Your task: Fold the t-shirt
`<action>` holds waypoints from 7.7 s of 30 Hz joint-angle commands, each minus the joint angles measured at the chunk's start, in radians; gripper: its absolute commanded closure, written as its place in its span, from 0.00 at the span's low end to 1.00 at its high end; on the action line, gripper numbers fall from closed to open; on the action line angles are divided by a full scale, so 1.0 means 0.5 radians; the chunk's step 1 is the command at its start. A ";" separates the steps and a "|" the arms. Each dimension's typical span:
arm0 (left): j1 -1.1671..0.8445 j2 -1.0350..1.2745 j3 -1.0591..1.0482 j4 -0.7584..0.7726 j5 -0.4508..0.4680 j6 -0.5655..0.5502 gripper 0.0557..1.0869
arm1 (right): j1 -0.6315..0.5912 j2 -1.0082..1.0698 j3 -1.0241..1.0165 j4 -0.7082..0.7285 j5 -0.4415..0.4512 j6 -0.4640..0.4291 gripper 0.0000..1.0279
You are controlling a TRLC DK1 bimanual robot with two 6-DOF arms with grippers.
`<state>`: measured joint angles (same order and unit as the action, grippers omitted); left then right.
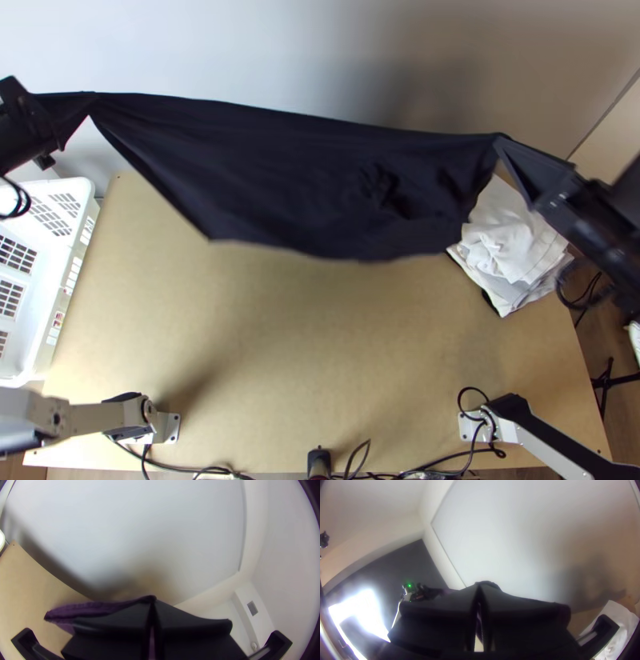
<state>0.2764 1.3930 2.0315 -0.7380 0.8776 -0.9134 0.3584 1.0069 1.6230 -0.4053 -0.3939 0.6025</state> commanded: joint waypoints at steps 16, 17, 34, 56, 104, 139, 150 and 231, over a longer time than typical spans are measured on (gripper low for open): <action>-0.620 -0.939 -0.483 -1.494 -0.043 0.581 0.97 | 0.385 -0.293 0.377 -1.766 -0.160 0.516 0.97; -0.645 -0.933 -0.492 -1.500 -0.046 0.581 0.97 | 0.385 -0.290 0.340 -1.754 -0.157 0.504 0.97; -1.237 -0.304 0.502 -1.368 -0.120 0.523 0.97 | 0.676 -0.090 0.543 -0.822 -0.289 0.363 0.97; -1.976 -0.608 0.465 -1.172 -0.013 0.140 0.97 | 0.747 -0.222 0.758 -0.969 -1.056 0.679 0.97; -0.430 1.841 0.315 -0.828 -0.672 1.032 0.97 | -0.226 1.597 -0.120 -0.328 0.456 0.083 0.49; -0.445 1.340 -0.124 -0.828 -0.500 1.109 0.97 | 0.044 1.803 -0.411 -0.251 0.499 0.126 0.49; -0.448 1.199 -0.213 -0.828 -0.442 1.106 0.97 | 0.093 2.030 -0.239 -0.186 0.499 0.139 0.49; -0.301 -0.825 -1.946 0.212 0.156 0.425 0.97 | 0.096 -0.741 -1.626 0.415 -0.430 0.930 0.98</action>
<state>0.1478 0.8780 1.4521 -0.7483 0.9688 -0.8055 0.4160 0.6662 1.2610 -0.3698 -0.6331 1.0592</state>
